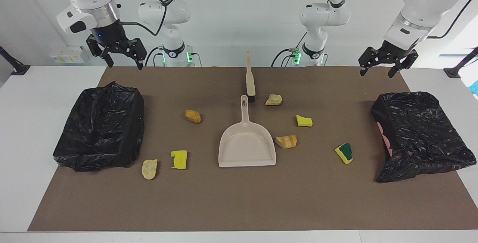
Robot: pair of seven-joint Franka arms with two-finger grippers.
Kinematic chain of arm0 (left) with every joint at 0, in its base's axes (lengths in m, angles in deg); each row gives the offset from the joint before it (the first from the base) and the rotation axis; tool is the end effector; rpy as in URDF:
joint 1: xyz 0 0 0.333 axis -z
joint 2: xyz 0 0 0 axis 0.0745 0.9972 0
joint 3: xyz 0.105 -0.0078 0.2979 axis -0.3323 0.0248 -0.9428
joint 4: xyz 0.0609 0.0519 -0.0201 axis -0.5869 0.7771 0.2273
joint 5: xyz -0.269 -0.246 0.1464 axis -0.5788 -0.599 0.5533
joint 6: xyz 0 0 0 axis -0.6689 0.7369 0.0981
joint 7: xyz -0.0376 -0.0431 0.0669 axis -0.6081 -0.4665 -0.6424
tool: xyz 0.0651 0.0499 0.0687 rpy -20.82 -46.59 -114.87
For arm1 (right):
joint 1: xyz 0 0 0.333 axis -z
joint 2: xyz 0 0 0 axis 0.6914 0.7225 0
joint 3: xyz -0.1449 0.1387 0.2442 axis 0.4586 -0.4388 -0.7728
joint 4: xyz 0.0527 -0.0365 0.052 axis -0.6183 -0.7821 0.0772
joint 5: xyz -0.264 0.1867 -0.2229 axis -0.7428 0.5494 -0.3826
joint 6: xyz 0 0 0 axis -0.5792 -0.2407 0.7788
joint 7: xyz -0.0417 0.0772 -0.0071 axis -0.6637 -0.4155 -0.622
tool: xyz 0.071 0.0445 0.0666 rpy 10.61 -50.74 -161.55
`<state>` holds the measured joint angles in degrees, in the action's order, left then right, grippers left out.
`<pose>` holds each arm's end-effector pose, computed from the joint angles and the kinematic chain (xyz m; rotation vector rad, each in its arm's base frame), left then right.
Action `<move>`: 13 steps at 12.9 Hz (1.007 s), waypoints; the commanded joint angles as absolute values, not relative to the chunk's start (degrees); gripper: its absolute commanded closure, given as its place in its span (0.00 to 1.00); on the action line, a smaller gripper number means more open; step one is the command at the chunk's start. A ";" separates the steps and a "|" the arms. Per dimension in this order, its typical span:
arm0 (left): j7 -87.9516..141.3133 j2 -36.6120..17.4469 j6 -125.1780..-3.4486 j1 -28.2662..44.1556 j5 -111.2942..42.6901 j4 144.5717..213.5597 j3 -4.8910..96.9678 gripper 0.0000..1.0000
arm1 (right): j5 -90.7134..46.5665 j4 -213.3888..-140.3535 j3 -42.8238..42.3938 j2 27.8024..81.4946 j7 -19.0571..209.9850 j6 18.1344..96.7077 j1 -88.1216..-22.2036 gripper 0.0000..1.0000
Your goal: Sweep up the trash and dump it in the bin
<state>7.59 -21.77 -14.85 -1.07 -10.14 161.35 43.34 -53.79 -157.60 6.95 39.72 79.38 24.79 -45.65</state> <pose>0.5388 -0.0354 0.6325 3.1171 -0.1961 -0.0095 0.5466 0.0164 0.6603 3.1177 -0.1676 0.0045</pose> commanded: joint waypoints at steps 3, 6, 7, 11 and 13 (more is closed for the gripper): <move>6.76 -22.45 -13.12 -1.46 -10.75 161.62 43.27 0.00 | -53.54 -159.25 6.81 38.43 80.52 25.43 -45.23 0.00; 6.93 -22.72 -13.12 -1.37 -10.84 161.80 43.27 0.00 | -53.45 -159.25 6.81 38.43 80.52 25.43 -44.79 0.00; 6.84 -22.81 -12.94 -1.28 -10.92 161.89 43.36 0.00 | -53.45 -159.25 6.81 38.34 80.61 25.34 -44.79 0.00; 6.84 -24.21 -12.94 1.25 -12.41 164.34 44.15 0.00 | -53.37 -159.08 6.72 38.43 80.96 25.25 -44.88 0.00; 6.93 -25.00 -13.20 4.32 -13.99 166.62 44.15 0.00 | -51.62 -159.34 6.72 38.34 80.96 25.86 -44.88 0.00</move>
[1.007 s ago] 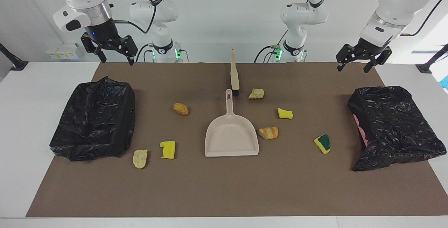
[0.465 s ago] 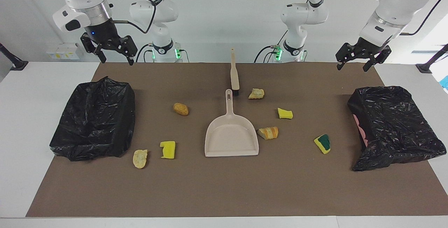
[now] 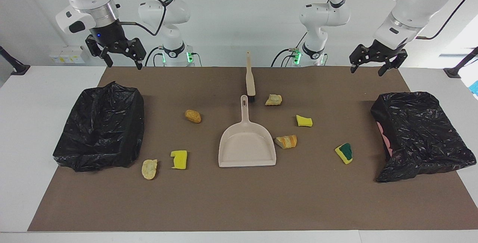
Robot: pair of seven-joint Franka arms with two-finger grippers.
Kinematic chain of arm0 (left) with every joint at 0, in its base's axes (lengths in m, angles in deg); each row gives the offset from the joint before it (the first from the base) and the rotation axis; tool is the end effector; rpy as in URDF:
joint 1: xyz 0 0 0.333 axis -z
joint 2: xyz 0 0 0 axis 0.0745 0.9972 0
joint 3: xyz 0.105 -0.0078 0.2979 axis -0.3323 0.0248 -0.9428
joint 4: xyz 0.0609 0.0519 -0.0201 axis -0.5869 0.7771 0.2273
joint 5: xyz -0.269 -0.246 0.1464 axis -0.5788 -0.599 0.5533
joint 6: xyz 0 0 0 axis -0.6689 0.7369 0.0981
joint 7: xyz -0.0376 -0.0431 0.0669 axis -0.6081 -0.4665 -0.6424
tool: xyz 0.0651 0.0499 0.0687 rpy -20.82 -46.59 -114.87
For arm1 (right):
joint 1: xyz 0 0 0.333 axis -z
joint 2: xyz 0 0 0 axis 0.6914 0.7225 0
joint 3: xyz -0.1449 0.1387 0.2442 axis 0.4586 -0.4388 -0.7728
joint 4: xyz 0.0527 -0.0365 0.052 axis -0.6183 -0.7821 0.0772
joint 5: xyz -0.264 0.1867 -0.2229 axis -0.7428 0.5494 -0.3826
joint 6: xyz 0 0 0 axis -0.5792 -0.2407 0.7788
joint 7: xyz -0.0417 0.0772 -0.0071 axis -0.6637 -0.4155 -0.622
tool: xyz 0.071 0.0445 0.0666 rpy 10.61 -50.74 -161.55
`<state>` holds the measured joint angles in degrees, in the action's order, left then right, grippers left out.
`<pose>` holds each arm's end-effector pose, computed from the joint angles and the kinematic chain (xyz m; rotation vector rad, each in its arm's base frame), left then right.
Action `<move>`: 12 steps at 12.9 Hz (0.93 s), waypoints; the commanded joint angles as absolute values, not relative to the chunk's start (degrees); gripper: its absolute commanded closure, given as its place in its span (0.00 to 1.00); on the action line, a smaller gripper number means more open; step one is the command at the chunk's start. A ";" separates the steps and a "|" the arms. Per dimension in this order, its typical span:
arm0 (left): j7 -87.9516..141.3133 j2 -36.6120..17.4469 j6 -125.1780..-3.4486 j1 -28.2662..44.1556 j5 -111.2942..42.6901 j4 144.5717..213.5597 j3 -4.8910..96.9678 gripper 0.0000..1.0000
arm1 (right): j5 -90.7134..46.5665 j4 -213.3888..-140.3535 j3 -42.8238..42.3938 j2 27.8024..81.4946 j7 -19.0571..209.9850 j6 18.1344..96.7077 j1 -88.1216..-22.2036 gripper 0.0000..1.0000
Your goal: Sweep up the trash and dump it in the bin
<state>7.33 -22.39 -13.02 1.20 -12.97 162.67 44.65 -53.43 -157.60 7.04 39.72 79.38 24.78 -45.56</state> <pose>0.5276 -0.0739 0.6250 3.0611 -0.2980 -0.0802 0.5466 0.0154 0.6603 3.1237 -0.1719 0.0034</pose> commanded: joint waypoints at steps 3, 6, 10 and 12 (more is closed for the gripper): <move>11.21 -26.14 -15.91 12.83 -14.09 171.01 44.07 0.00 | -50.91 -161.44 6.72 37.29 82.72 27.35 -44.97 0.00; 21.93 -29.04 -22.76 20.75 -14.09 178.30 44.07 0.00 | -50.91 -163.56 6.64 36.58 83.95 30.42 -45.23 0.00; 32.49 -33.97 -30.86 29.37 -14.18 188.59 44.07 0.00 | -50.38 -163.03 6.55 39.47 80.19 32.89 -47.41 0.00; 33.29 -33.53 -33.66 34.03 -14.18 192.19 44.15 0.00 | -50.55 -162.77 6.55 41.58 76.41 35.44 -49.88 0.00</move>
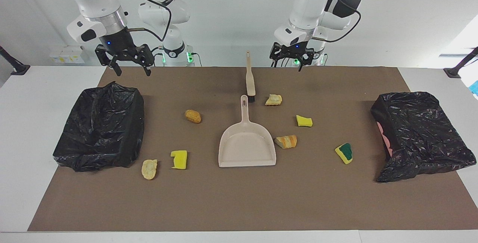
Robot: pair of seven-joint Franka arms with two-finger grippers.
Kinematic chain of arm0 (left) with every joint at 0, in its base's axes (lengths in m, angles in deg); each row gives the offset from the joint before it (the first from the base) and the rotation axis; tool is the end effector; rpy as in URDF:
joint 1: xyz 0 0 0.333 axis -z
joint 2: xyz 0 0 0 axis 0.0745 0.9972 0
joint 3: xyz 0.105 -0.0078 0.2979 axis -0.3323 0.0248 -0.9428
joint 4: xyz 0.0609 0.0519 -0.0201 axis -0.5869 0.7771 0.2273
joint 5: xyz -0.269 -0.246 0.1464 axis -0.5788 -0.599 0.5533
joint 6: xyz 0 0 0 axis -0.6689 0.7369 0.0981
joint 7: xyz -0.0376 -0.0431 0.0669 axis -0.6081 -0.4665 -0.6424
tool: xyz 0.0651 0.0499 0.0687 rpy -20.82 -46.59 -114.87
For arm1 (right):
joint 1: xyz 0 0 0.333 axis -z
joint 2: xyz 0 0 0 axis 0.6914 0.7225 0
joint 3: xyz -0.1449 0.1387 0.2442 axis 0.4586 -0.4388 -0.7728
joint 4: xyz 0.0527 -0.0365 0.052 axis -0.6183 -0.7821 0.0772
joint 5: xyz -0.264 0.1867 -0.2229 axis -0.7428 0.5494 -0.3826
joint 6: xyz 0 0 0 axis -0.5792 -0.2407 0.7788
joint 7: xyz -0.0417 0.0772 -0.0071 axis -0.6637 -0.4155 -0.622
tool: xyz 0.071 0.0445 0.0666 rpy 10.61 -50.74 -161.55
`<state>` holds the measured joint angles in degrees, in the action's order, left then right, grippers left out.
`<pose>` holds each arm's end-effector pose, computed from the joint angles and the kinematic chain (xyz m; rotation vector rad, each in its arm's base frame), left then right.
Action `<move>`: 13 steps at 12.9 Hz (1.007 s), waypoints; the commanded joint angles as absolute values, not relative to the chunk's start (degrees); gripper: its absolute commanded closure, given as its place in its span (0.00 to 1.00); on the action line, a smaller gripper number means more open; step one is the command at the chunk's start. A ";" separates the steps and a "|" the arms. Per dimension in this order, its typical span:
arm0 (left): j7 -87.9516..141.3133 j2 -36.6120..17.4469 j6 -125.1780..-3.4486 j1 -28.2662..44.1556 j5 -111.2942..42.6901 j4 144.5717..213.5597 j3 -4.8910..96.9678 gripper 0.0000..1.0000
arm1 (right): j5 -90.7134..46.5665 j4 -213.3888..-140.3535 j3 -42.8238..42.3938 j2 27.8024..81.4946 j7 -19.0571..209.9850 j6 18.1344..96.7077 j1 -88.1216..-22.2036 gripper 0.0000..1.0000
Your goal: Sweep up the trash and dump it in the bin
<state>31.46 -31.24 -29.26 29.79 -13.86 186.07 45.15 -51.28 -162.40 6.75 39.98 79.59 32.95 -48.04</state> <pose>0.3943 -0.2988 0.5347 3.0600 -0.3970 -0.0819 0.5610 0.0470 0.6314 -3.1093 0.0889 -0.0815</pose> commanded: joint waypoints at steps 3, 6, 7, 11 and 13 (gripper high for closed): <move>39.44 -33.44 -40.08 39.13 -14.18 198.26 44.24 0.00 | -50.20 -161.80 6.55 46.15 70.18 39.03 -55.76 0.00; 45.76 -32.82 -49.29 45.98 -14.09 206.59 44.24 0.00 | -50.38 -160.75 6.55 51.06 67.26 42.46 -60.68 0.00; 48.74 -33.35 -53.24 48.09 -14.09 209.67 44.24 0.00 | -50.38 -160.75 6.55 53.00 64.99 44.57 -62.96 0.00; 52.81 -33.18 -59.43 56.00 -14.09 215.41 44.42 0.00 | -50.20 -161.27 6.46 57.49 59.00 50.30 -69.30 0.00; 58.49 -32.74 -62.40 59.35 -14.09 217.51 44.42 0.00 | -50.20 -161.71 6.46 59.07 56.02 51.44 -72.11 0.00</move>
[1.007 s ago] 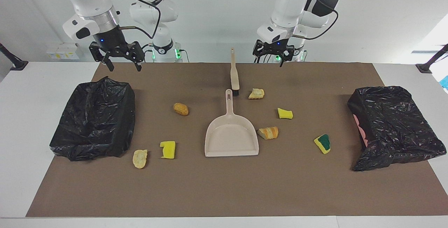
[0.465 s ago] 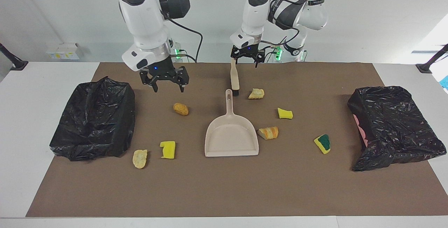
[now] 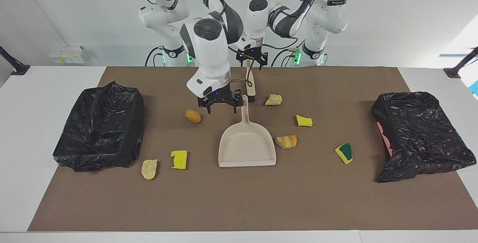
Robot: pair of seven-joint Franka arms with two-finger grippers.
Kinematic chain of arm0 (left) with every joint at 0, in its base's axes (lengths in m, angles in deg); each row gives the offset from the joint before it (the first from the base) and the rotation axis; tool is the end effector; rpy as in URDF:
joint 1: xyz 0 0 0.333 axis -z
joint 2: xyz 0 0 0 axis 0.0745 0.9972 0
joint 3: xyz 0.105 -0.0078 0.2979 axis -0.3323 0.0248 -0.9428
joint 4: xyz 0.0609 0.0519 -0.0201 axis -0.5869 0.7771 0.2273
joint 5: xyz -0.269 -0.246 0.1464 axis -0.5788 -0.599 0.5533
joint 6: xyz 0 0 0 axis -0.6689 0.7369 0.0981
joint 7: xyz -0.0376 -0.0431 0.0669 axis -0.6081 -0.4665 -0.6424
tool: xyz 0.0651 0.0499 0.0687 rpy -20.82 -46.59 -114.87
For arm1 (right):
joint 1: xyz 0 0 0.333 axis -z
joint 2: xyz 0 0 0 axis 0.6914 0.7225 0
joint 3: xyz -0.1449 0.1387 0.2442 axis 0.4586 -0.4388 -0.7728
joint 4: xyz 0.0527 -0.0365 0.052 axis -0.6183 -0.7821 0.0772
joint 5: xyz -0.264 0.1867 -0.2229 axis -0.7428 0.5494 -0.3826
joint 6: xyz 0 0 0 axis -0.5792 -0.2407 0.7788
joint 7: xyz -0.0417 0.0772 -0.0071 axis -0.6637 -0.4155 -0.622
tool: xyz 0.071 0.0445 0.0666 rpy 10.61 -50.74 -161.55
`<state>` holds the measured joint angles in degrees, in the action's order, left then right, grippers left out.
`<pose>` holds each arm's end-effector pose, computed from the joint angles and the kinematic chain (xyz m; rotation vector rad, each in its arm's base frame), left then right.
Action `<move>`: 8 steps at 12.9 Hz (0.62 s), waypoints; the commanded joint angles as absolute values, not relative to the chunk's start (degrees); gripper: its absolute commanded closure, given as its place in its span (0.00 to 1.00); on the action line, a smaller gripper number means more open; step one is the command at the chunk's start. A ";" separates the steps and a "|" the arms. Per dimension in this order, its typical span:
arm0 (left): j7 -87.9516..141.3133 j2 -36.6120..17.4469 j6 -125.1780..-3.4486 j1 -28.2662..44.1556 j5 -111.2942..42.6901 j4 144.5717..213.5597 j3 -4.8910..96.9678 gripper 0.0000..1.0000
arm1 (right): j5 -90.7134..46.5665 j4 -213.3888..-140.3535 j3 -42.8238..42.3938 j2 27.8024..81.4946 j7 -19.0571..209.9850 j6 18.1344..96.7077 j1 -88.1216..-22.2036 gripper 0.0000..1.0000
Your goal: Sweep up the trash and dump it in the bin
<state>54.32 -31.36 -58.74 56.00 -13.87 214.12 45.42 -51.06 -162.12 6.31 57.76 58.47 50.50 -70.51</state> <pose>0.2024 -0.3949 0.3549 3.0726 -0.4402 -0.0597 0.5880 0.3066 0.4710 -3.0875 0.0542 -0.0545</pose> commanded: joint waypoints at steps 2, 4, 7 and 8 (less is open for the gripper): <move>61.68 -32.74 -63.48 60.50 -14.09 218.05 44.42 0.00 | -50.11 -163.63 6.28 59.96 54.68 53.10 -73.79 0.00; 62.65 -32.74 -63.48 60.42 -14.09 218.05 44.42 0.27 | -49.07 -167.15 6.19 59.87 54.77 55.56 -75.46 0.00; 63.00 -32.48 -63.48 59.80 -14.09 217.96 44.42 1.00 | -46.61 -172.85 6.19 59.00 54.42 59.08 -77.57 0.00; 62.92 -32.39 -63.57 59.54 -14.09 217.88 44.33 1.00 | -44.86 -175.48 6.19 58.04 54.24 60.22 -78.45 0.00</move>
<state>62.21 -31.36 -62.22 59.36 -13.87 216.44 44.91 -47.61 -169.80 6.17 60.78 55.34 57.29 -77.73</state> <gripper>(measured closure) 0.445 0.000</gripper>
